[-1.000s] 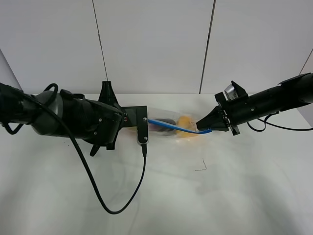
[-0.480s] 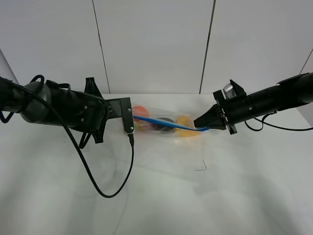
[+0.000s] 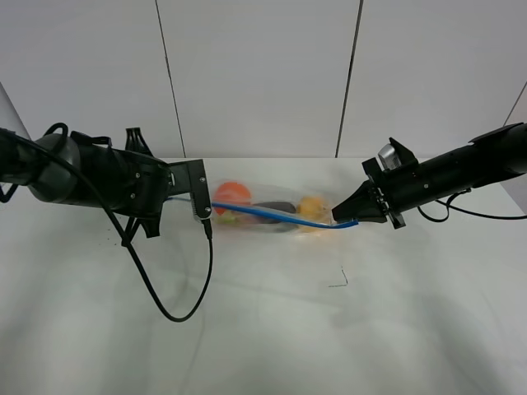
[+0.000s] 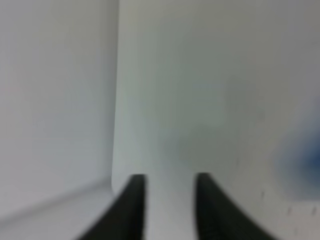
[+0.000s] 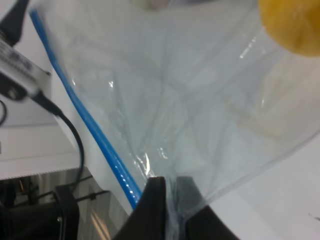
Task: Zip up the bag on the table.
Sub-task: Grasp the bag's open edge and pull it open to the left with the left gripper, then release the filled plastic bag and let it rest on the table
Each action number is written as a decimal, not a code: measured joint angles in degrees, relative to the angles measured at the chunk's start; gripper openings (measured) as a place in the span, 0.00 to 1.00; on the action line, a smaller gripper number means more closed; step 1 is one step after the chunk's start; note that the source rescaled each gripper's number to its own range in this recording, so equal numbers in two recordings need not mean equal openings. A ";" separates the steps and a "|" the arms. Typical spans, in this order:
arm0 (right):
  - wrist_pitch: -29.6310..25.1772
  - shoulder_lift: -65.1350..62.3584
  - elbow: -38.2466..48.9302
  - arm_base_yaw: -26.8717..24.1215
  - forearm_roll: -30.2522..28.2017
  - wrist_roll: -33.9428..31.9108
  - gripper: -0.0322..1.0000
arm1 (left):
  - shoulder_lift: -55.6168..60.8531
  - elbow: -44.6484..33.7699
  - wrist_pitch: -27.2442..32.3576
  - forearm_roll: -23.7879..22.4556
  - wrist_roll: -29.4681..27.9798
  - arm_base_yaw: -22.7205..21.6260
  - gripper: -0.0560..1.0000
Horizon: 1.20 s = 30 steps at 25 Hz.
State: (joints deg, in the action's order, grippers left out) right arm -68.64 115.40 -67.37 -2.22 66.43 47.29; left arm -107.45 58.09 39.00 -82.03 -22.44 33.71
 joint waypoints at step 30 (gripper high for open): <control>0.00 0.00 0.00 0.00 0.05 0.64 0.03 | 5.85 0.97 1.90 8.89 -6.04 -0.12 0.99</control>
State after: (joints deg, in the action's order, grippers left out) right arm -68.64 115.40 -67.37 -2.22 66.48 47.93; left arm -101.60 59.06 40.90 -73.14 -28.49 33.59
